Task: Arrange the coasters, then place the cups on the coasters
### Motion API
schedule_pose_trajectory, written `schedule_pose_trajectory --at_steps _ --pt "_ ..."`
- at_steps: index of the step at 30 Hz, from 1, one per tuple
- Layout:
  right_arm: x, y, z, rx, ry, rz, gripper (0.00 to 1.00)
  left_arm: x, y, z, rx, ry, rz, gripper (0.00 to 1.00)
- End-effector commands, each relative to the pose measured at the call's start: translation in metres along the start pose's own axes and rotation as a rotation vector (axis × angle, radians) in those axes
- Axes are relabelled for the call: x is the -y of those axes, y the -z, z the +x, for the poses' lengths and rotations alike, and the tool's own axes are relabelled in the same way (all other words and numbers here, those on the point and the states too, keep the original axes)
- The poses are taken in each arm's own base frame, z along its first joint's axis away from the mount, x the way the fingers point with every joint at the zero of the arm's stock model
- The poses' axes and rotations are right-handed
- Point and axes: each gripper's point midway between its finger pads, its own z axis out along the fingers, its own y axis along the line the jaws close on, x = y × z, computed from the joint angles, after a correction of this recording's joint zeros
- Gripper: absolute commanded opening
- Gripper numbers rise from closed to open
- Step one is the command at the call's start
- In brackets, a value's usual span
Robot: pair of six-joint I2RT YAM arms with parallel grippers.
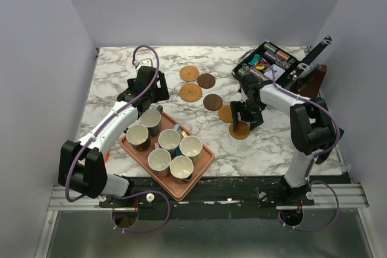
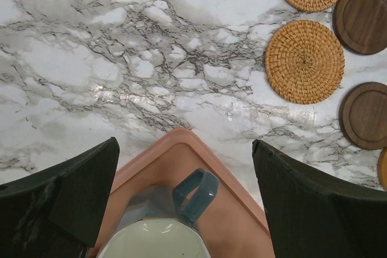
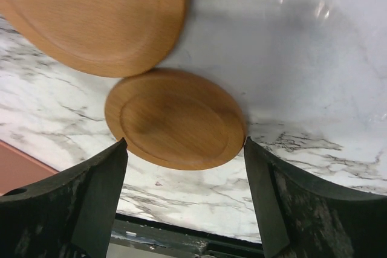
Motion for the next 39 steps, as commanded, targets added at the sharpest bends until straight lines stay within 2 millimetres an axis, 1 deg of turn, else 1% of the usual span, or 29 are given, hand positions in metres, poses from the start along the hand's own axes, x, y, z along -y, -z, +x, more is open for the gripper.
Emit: schedule_pose_trajectory --at_steps 1,4,7,10,12,15,19,20,23,26,28,29,31,33,35,39 --pt "-0.006 0.016 -0.030 0.083 0.005 -0.062 0.86 -0.006 0.007 -0.006 0.034 0.016 -0.015 0.99" --pt "-0.003 0.007 -0.029 0.059 0.032 -0.076 0.84 -0.008 0.009 -0.006 0.039 0.017 -0.021 0.99" --pt "-0.006 -0.006 -0.018 0.006 0.059 -0.117 0.78 -0.010 0.011 -0.005 0.044 0.022 -0.024 0.99" --pt "-0.011 -0.012 -0.003 -0.026 0.056 -0.155 0.74 -0.011 0.013 -0.002 0.043 0.030 -0.024 0.99" --pt "-0.017 -0.012 0.003 -0.029 0.057 -0.188 0.71 -0.012 0.014 -0.002 0.047 0.037 -0.024 0.99" --pt "-0.033 -0.012 0.010 -0.041 0.083 -0.236 0.69 -0.013 0.015 0.000 0.047 0.044 -0.020 0.99" --pt "-0.058 -0.016 0.012 -0.057 0.148 -0.254 0.69 -0.014 0.017 0.002 0.046 0.042 -0.022 0.99" --pt "-0.061 -0.017 0.012 -0.061 0.167 -0.241 0.70 -0.015 0.017 0.002 0.046 0.042 -0.022 0.99" --pt "-0.061 -0.012 0.004 -0.021 0.186 -0.182 0.71 -0.016 0.019 0.004 0.045 0.040 -0.023 0.99" --pt "-0.053 0.003 -0.004 0.074 0.176 -0.126 0.80 -0.017 0.020 0.006 0.046 0.048 -0.022 0.99" --pt "-0.046 0.013 -0.004 0.136 0.183 -0.097 0.82 -0.017 0.020 0.006 0.049 0.057 -0.019 0.99" --pt "-0.043 0.014 -0.001 0.154 0.189 -0.080 0.85 -0.017 0.020 0.007 0.049 0.060 -0.017 0.99" --pt "-0.037 0.018 0.006 0.175 0.206 -0.043 0.86 -0.015 0.019 0.008 0.048 0.066 -0.009 0.99" --pt "-0.035 0.014 0.017 0.155 0.228 -0.012 0.85 -0.015 0.018 0.009 0.044 0.064 -0.010 0.99" --pt "-0.034 0.006 0.029 0.116 0.250 0.024 0.83 -0.014 0.018 0.008 0.044 0.060 -0.008 0.99" --pt "-0.035 -0.006 0.042 0.066 0.273 0.068 0.74 -0.015 0.020 0.007 0.046 0.055 -0.009 0.99"
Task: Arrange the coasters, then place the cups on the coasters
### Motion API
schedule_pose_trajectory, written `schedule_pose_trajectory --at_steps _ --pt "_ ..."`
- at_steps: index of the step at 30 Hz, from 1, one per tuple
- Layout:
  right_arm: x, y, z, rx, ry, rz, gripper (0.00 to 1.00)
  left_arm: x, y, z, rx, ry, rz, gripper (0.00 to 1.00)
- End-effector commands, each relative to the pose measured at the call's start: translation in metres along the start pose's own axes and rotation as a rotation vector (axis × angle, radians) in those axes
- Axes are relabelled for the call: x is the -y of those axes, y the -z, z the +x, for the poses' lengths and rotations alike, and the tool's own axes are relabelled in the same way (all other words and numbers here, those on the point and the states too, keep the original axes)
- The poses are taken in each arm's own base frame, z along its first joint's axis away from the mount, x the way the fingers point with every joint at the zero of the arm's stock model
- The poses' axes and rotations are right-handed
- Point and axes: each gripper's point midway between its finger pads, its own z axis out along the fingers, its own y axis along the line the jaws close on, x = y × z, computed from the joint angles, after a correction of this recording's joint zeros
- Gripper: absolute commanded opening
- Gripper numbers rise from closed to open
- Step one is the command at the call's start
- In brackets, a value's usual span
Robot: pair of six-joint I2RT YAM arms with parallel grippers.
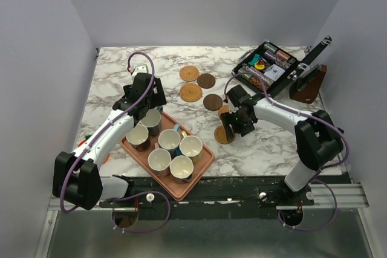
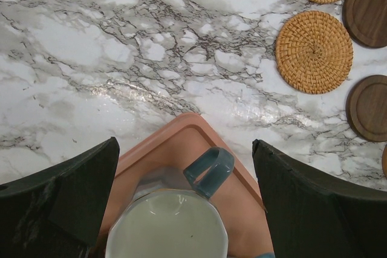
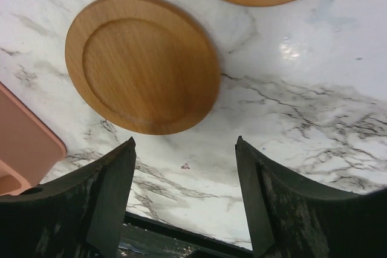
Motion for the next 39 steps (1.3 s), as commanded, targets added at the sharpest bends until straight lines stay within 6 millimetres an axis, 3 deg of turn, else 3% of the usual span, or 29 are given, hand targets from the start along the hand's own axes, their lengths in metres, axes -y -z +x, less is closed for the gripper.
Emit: schedule_pose_trajectory --at_steps 1,13,31,39 --pt "0.006 -0.015 0.017 -0.061 0.016 0.087 0.72 -0.002 0.004 -0.006 0.028 0.015 0.000 0.99" --pt "-0.004 -0.036 0.009 -0.105 0.143 0.086 0.63 -0.002 0.005 -0.010 0.039 0.019 -0.007 0.99" --pt "-0.022 -0.050 -0.052 -0.026 0.278 0.111 0.59 -0.001 0.000 -0.015 0.040 0.010 -0.021 0.99" --pt "-0.023 -0.053 -0.069 -0.004 0.287 0.142 0.56 0.000 -0.001 -0.020 0.047 0.006 -0.024 0.99"
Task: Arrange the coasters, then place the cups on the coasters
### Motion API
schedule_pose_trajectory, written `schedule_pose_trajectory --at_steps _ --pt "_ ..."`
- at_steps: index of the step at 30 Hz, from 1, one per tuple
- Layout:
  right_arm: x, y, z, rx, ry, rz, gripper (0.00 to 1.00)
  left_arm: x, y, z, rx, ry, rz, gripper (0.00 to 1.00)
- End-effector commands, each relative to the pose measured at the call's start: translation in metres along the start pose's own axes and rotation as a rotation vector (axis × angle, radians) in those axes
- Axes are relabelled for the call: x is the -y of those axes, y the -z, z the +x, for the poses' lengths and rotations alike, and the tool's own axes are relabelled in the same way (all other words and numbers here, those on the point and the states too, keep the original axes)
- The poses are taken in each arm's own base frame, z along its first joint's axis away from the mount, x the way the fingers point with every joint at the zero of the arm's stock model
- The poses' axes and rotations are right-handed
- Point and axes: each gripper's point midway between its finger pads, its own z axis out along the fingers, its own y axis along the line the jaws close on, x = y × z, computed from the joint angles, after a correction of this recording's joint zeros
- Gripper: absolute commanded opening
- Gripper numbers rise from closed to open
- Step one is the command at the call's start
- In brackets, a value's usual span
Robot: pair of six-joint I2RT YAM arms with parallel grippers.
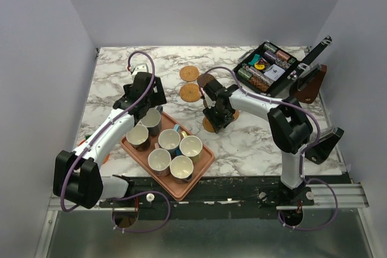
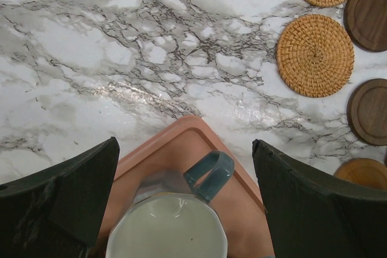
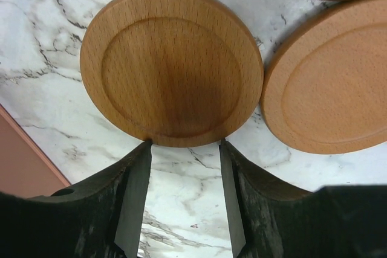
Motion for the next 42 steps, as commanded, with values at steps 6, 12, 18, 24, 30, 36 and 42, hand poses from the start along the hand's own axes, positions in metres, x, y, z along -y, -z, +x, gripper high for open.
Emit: schedule_pose_trajectory --at_steps 6,12,18,24,30,36,42 --pt "0.013 -0.018 -0.021 0.032 0.035 0.083 0.56 0.002 -0.002 -0.018 0.040 0.003 -0.014 0.99" --pt "0.013 -0.020 -0.025 0.030 0.037 0.089 0.55 0.002 -0.003 -0.018 0.035 -0.004 -0.017 0.99" --pt "0.012 -0.014 -0.029 0.052 0.035 0.085 0.58 0.001 -0.002 -0.018 0.035 -0.004 -0.018 0.99" --pt "0.006 0.033 -0.052 0.167 -0.004 0.062 0.76 0.002 0.007 -0.025 0.055 -0.008 -0.006 0.99" --pt "-0.002 0.087 -0.078 0.286 -0.001 0.021 0.86 0.008 0.016 -0.026 0.054 -0.025 0.049 0.99" --pt "-0.014 0.110 -0.104 0.367 -0.019 -0.048 0.86 0.036 0.025 -0.016 0.023 -0.079 0.229 0.99" --pt "-0.022 0.123 -0.117 0.446 -0.044 -0.118 0.85 0.070 0.042 -0.009 0.001 -0.198 0.396 0.98"
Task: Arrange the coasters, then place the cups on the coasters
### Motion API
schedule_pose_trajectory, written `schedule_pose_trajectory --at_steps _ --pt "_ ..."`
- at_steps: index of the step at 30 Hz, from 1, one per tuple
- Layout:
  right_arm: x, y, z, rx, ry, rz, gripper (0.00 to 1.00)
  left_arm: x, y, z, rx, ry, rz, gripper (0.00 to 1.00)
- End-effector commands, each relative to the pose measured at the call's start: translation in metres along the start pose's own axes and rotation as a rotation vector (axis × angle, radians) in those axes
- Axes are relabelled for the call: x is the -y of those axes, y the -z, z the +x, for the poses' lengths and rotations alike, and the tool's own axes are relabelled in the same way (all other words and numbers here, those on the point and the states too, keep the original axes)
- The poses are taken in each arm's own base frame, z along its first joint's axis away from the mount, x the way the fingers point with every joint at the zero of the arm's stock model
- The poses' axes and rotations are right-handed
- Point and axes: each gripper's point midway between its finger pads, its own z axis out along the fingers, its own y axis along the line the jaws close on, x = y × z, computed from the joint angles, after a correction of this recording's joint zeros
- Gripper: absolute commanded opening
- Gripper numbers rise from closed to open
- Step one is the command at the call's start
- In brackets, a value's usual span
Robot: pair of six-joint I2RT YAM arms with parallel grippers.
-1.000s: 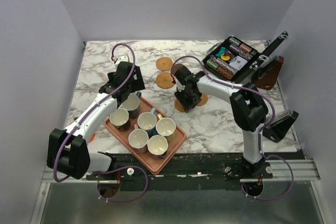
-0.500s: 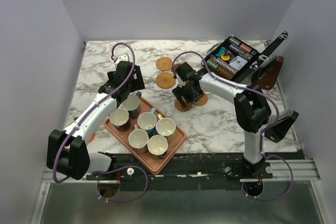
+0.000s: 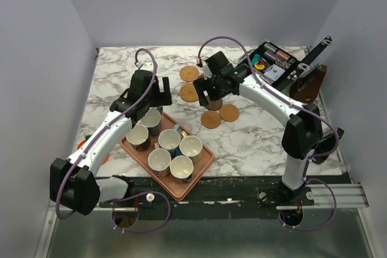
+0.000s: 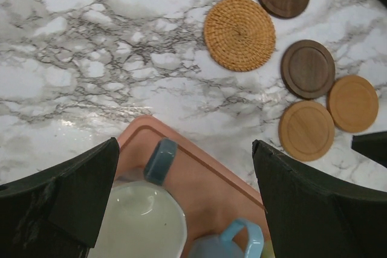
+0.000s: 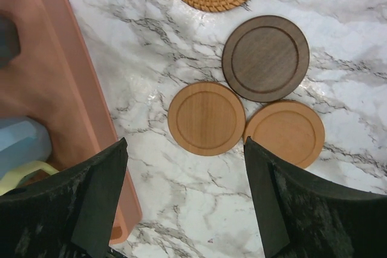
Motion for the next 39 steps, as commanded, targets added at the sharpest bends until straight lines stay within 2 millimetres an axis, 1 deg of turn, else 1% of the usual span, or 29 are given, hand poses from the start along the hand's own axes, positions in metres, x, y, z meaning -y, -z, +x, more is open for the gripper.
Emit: schedule_pose_trajectory --at_steps 1,2,5,9,12,16,18,21,25,29,32,33,35,37,39 --pt "-0.008 0.008 -0.011 0.061 -0.045 -0.059 0.85 0.039 0.013 0.002 -0.022 -0.125 0.180 0.98" --pt "-0.005 0.010 -0.012 0.068 -0.052 -0.054 0.85 0.035 0.012 0.004 -0.031 -0.134 0.147 0.98" --pt "0.005 0.014 -0.011 0.083 -0.068 -0.036 0.85 0.006 0.012 0.011 -0.051 -0.110 0.011 0.98" --pt "0.009 0.022 -0.008 0.110 -0.086 -0.036 0.85 -0.019 0.021 0.015 -0.087 -0.113 -0.094 0.98" --pt "0.009 0.023 -0.002 0.109 -0.086 -0.036 0.85 -0.032 0.030 0.019 -0.110 -0.081 -0.141 0.99" --pt "0.010 0.022 0.003 0.101 -0.094 -0.031 0.85 -0.050 0.043 0.031 -0.164 -0.041 -0.188 0.99" --pt "0.010 0.021 0.003 0.104 -0.097 -0.030 0.85 -0.057 0.048 0.036 -0.204 -0.020 -0.173 0.98" --pt "0.010 0.018 0.005 0.098 -0.099 -0.032 0.84 -0.066 0.051 0.044 -0.260 0.017 -0.163 0.91" --pt "0.011 0.019 0.005 0.102 -0.099 -0.025 0.84 -0.072 0.046 0.053 -0.316 0.010 -0.165 0.79" --pt "0.014 0.021 0.004 0.116 -0.104 -0.010 0.84 -0.078 0.037 0.054 -0.321 0.005 -0.194 0.67" --pt "0.015 0.022 0.006 0.123 -0.110 0.000 0.84 -0.075 0.030 0.052 -0.312 -0.019 -0.169 0.60" --pt "0.016 0.022 0.005 0.125 -0.110 0.003 0.84 -0.076 0.027 0.053 -0.311 -0.026 -0.168 0.56" --pt "0.017 0.022 0.004 0.128 -0.112 0.009 0.84 -0.077 0.022 0.054 -0.311 -0.048 -0.164 0.53" --pt "0.018 0.022 0.005 0.130 -0.112 0.013 0.84 -0.078 0.017 0.057 -0.325 -0.069 -0.161 0.45" --pt "0.019 0.022 0.005 0.131 -0.114 0.019 0.84 -0.077 0.013 0.059 -0.339 -0.082 -0.147 0.33"
